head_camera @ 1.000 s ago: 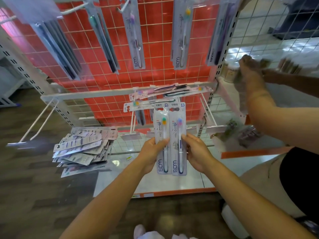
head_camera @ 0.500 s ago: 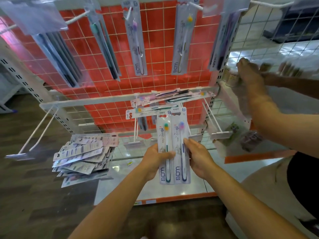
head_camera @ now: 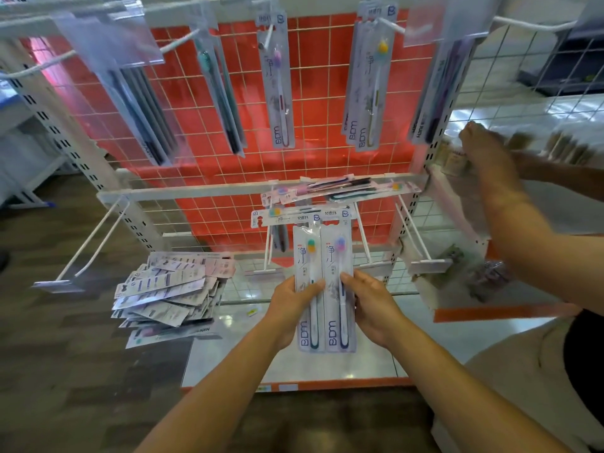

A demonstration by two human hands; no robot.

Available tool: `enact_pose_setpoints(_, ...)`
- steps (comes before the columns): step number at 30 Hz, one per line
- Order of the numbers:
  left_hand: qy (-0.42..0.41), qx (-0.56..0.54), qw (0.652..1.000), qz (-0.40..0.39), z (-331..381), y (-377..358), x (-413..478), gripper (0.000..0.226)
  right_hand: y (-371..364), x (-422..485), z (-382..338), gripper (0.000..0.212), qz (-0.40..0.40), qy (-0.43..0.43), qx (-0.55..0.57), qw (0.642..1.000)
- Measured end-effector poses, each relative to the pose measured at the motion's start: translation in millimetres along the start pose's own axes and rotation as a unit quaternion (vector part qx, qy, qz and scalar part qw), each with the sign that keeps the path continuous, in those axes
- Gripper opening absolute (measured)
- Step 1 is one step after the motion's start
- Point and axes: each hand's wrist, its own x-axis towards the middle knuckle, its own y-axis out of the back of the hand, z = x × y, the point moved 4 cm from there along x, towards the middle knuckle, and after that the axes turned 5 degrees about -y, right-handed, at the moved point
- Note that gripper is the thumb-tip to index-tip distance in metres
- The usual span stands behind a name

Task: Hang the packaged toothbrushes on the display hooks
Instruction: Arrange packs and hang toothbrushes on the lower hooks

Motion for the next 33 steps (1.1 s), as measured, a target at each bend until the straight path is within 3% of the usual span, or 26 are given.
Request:
enact_pose_setpoints(8,0.023,-0.016,1.0,-0.004,0,-10,2,0.036,12,0,-4,0.025,0.013,0.004,-0.002,1.0)
enact_pose_setpoints(20,0.021,-0.023,0.998,-0.052,-2,-28,5,0.027,31,-2,-12,0.028,0.016,0.006,0.025,1.0)
enact_pose_setpoints(33,0.004,-0.011,1.0,-0.022,5,-28,7,0.022,24,-2,-18,0.029,0.003,0.006,0.032,0.999)
